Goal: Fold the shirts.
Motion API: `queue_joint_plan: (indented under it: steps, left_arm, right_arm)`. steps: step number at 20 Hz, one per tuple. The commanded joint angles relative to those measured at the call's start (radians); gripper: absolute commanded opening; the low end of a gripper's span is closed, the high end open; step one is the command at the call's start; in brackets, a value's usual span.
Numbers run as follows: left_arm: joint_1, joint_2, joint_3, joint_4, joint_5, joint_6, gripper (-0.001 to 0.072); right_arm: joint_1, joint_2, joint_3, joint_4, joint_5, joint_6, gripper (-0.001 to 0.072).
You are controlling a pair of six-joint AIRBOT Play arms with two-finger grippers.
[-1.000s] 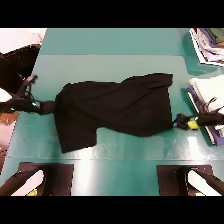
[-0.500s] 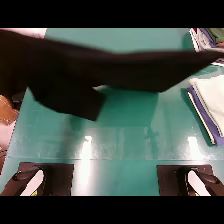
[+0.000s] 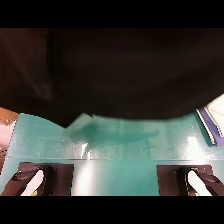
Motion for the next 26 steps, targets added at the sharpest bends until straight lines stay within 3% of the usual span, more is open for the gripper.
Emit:
queue_joint_plan:
  steps: [1,5,9,11,15,19,21,26]
  left_arm:
    - [0.000,-0.023,-0.147,-0.007,-0.035,-0.008,0.0027]
    - [0.000,-0.170,-0.399,-0.007,-0.102,0.006,0.0027]
    - [-0.087,-0.426,-0.564,0.003,-0.082,0.095,0.0027]
    - [-0.156,-0.593,-0.570,0.024,-0.019,0.128,0.0028]
    - [-0.181,-0.842,-0.490,0.024,0.203,0.110,0.0027]
    - [-0.181,-0.913,-0.376,0.025,0.287,0.107,0.0028]
    - [-0.174,-0.909,-0.343,0.041,0.246,0.126,0.0028]
    - [-0.150,-0.907,-0.367,0.103,-0.069,0.132,0.0028]
  right_arm:
    - [0.000,-0.091,-0.003,-0.028,0.124,0.014,0.0014]
    - [0.002,-0.240,-0.216,-0.029,0.167,0.013,0.0014]
    - [0.011,-0.442,-0.380,-0.030,0.148,0.012,0.0014]
    - [0.017,-0.552,-0.416,-0.028,0.097,0.012,0.0014]
    - [0.017,-0.732,-0.380,0.037,-0.072,0.013,0.0014]
    - [0.018,-0.837,-0.230,0.084,-0.117,0.013,0.0014]
    - [0.018,-0.834,-0.204,0.076,-0.108,0.012,0.0014]
    - [0.018,-0.726,-0.383,0.022,-0.079,0.004,0.0014]
